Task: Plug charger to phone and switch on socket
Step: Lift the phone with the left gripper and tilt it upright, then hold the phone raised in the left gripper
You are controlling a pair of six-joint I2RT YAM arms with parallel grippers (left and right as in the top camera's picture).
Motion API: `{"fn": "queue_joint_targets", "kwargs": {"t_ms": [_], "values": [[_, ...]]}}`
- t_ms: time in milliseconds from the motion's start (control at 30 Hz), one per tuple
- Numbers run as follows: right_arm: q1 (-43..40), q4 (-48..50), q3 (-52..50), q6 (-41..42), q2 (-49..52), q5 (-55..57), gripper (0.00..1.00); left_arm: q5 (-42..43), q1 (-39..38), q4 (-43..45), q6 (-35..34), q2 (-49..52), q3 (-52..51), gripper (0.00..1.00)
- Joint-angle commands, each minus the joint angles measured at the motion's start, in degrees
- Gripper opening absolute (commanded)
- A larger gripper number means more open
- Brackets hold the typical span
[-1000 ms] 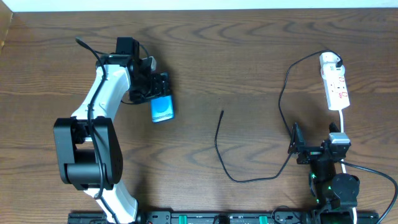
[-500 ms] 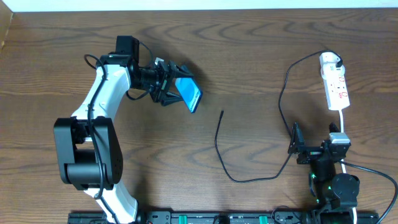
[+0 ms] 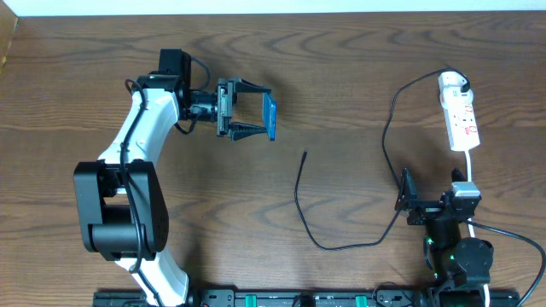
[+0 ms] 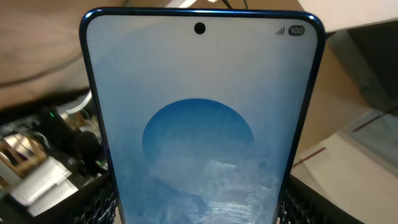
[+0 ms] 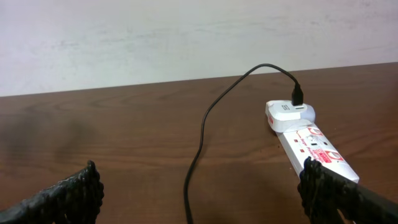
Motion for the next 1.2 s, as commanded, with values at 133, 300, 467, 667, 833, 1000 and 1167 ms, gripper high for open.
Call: {"fn": "queue_joint_targets", "kwargs": {"t_ms": [133, 300, 467, 667, 833, 1000, 1167], "values": [[0.5, -0.3, -0.1, 0.6, -0.3, 0.6, 0.99, 5.0, 0.2, 0.0, -5.6, -1.7, 0.7, 0.07], [0.5, -0.3, -0.1, 0.6, -0.3, 0.6, 0.99, 5.0, 0.2, 0.0, -5.6, -1.7, 0.7, 0.07], [0.5, -0.3, -0.1, 0.6, -0.3, 0.6, 0.99, 5.0, 0.2, 0.0, -6.0, -1.7, 0.7, 0.07], [0.5, -0.3, -0.1, 0.6, -0.3, 0.6, 0.99, 4.2, 0.2, 0.0, -6.0, -1.7, 0.7, 0.07], [0.5, -0.3, -0.1, 0.6, -0.3, 0.6, 0.99, 4.2, 0.2, 0.0, -6.0, -1.7, 0.7, 0.07], [0.5, -0.3, -0.1, 0.6, -0.3, 0.6, 0.99, 4.2, 0.2, -0.1, -6.0, -1.7, 0.7, 0.07], [0.5, -0.3, -0.1, 0.6, -0.3, 0.6, 0.99, 4.2, 0.2, -0.1, -6.0, -1.7, 0.7, 0.07]]}}
